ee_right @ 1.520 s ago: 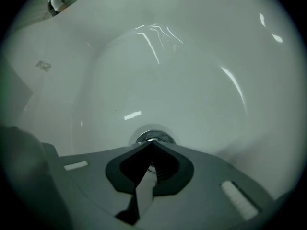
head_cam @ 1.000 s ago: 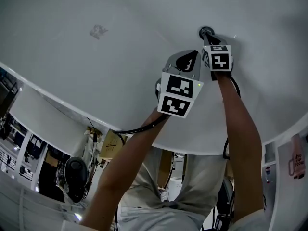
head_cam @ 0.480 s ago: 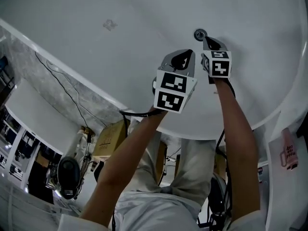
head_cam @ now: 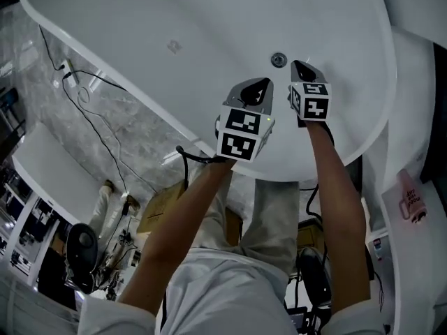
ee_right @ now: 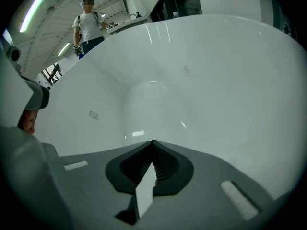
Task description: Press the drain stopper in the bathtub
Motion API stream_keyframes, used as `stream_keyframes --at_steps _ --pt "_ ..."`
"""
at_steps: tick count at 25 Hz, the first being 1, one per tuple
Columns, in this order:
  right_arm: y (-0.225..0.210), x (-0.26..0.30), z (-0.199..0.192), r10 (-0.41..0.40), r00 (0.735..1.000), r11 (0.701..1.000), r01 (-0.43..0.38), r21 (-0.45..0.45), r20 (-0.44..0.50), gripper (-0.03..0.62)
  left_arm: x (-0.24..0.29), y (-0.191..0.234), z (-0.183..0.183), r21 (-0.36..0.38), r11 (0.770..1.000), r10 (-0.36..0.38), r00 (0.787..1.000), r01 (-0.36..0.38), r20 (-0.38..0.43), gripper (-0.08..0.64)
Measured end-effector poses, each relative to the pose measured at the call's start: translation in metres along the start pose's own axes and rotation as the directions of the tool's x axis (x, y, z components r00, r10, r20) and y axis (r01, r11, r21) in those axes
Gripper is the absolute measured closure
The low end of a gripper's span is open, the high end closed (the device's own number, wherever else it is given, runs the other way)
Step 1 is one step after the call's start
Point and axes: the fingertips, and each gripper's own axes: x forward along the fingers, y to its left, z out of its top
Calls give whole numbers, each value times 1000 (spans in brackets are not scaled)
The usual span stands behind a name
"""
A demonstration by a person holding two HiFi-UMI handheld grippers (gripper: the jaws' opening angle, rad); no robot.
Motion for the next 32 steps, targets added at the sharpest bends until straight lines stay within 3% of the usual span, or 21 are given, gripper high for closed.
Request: stream_keyframes --at_steps 11,20,26,32 --pt "19 -106 74 10 989 1000 -8 -12 149 588 -65 -40 64 115 993 -21 999 16 43 561" --pt "35 -196 105 28 974 999 -20 -36 223 588 -126 -79 93 141 990 -10 996 -3 93 561" --pt "73 -252 119 74 964 991 -43 -126 256 589 -177 -97 113 173 985 -6 989 -20 148 560" --pt "89 -312 129 113 946 982 -60 -179 303 589 -219 -120 126 150 989 -17 985 -9 174 560"
